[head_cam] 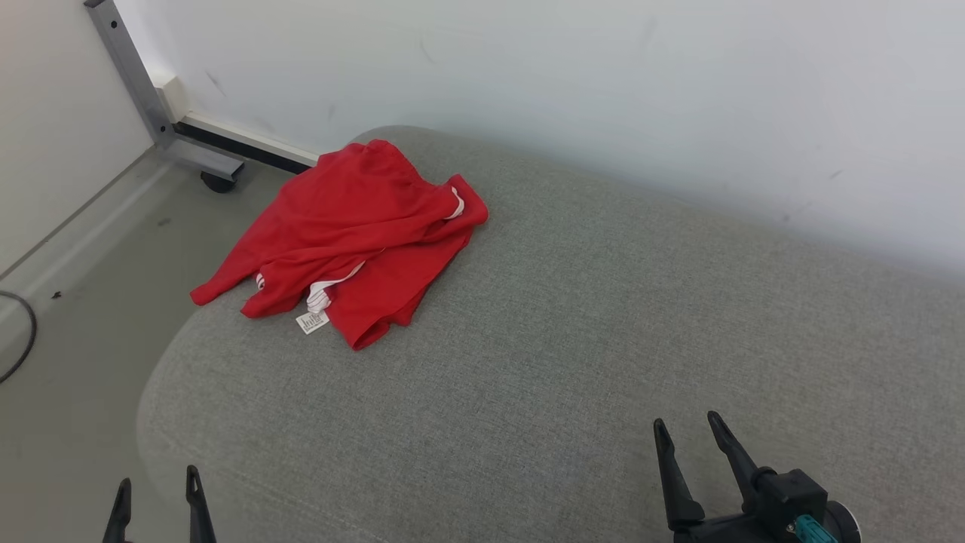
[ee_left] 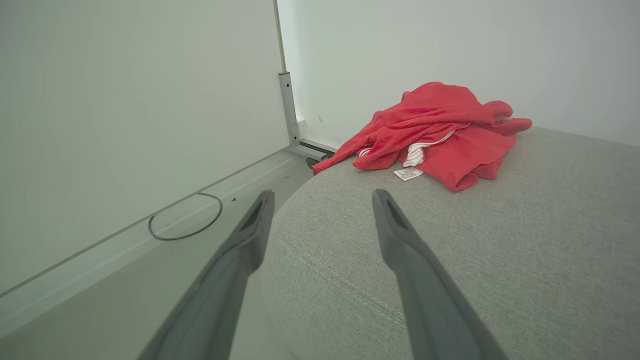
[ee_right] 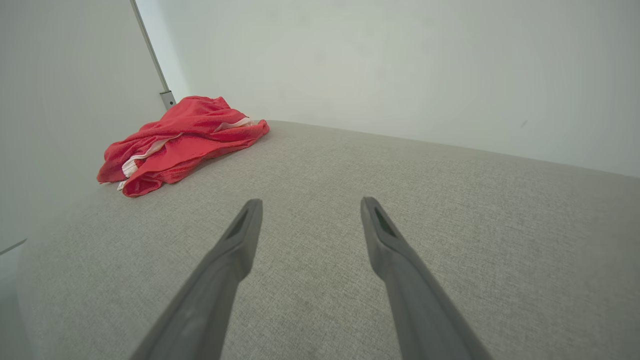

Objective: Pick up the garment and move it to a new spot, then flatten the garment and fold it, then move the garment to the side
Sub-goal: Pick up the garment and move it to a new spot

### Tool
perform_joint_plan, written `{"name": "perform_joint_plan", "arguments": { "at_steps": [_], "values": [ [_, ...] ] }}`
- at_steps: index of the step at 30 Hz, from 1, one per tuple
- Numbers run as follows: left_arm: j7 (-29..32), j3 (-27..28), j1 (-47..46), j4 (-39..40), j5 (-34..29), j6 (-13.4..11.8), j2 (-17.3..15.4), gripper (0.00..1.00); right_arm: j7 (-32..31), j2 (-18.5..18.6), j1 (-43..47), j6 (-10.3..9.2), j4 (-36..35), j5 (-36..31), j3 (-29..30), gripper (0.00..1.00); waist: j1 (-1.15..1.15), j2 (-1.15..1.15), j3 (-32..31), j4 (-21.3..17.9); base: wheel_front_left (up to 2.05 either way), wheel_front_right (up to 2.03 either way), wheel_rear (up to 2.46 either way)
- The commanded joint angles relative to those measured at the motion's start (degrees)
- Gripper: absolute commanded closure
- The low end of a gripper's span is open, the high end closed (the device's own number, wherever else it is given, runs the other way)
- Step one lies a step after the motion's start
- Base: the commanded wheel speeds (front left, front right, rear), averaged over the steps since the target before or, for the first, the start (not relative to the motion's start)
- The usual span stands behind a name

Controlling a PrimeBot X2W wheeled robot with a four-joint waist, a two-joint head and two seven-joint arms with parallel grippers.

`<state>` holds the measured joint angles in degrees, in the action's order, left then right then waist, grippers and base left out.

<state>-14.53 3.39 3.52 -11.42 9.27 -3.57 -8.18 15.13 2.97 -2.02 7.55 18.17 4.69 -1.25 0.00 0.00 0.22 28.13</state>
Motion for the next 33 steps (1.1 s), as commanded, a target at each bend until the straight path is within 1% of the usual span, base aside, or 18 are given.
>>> {"name": "perform_joint_plan", "arguments": {
  "at_steps": [1, 6, 11, 12, 16, 17, 20, 23, 29, 30, 33],
  "values": [
    [-0.27, 0.24, 0.51, 0.33, 0.34, -0.3, 0.27, 0.0, 0.04, -0.16, -0.54, -0.12, 0.18, -0.36, -0.33, 0.0, 0.0, 0.0, 0.77, 0.77, 0.0, 0.0, 0.0],
    [-0.56, 1.02, 0.93, 0.44, 0.89, -0.92, 0.53, 0.0, 0.04, -0.15, -1.5, -0.12, 0.61, -0.82, -1.36, 0.0, 0.0, 0.0, 1.31, 0.93, 0.0, 0.0, 0.0],
    [-0.66, 1.53, -0.59, 0.22, 1.76, -1.33, 1.09, 0.0, 0.04, -0.15, -1.79, -0.12, 0.73, -1.0, -1.68, 0.0, 0.0, 0.0, 1.79, 0.87, 0.0, 0.0, 0.0],
    [-0.68, 1.71, -1.16, 0.26, 2.26, -1.26, 1.24, 0.0, 0.04, -0.15, -1.82, -0.12, 0.59, -1.13, -1.69, 0.0, 0.0, 0.0, 2.01, 0.83, 0.0, 0.0, 0.0],
    [-0.66, 1.96, -6.69, -0.85, 2.78, -0.34, 0.01, 0.0, 0.04, -0.14, -1.93, -0.12, -0.08, -2.73, -1.15, 0.0, 0.0, 0.0, 3.46, -0.01, 0.0, 0.0, 0.0],
    [-0.66, 1.96, -6.69, -0.85, 2.78, -0.34, 0.01, 0.0, 0.04, -0.14, -1.93, -0.12, -0.08, -2.73, -1.15, 0.0, 0.0, 0.0, 3.46, -0.01, 0.0, 0.0, 0.0],
    [-0.63, 2.94, -11.64, -1.92, 3.75, 0.38, -1.39, 0.0, 0.04, 0.31, -2.83, -0.12, -0.79, -3.65, -0.79, 0.0, 0.0, 0.0, 5.59, -2.47, 0.0, 0.0, 0.0],
    [-0.65, 4.35, -16.4, -2.32, 4.72, 0.41, -2.88, 0.0, 0.04, 1.12, -4.38, -0.12, -1.65, -4.25, -1.12, 0.0, 0.0, 0.0, 8.57, -5.63, 0.0, 0.0, 0.0],
    [-0.39, 6.57, -25.98, -3.79, 7.26, 1.36, -5.67, 0.0, 0.04, 3.23, -7.27, -0.12, -3.91, -4.57, -0.03, 0.0, 0.0, 0.0, 14.12, -11.63, 0.0, 0.0, 0.0],
    [-0.04, 6.94, -27.27, -4.37, 7.38, 1.65, -6.8, 0.0, 0.04, 3.29, -7.75, -0.12, -4.35, -4.54, 0.02, 0.0, 0.0, 0.0, 15.13, -12.68, 0.0, 0.0, 0.0],
    [0.62, 7.73, -31.78, -5.77, 8.28, 2.1, -8.65, 0.0, 0.04, 3.63, -8.9, -0.12, -5.58, -4.36, 0.63, 0.0, 0.0, 0.0, 17.95, -15.41, 0.0, 0.0, 0.0]
  ]
}}
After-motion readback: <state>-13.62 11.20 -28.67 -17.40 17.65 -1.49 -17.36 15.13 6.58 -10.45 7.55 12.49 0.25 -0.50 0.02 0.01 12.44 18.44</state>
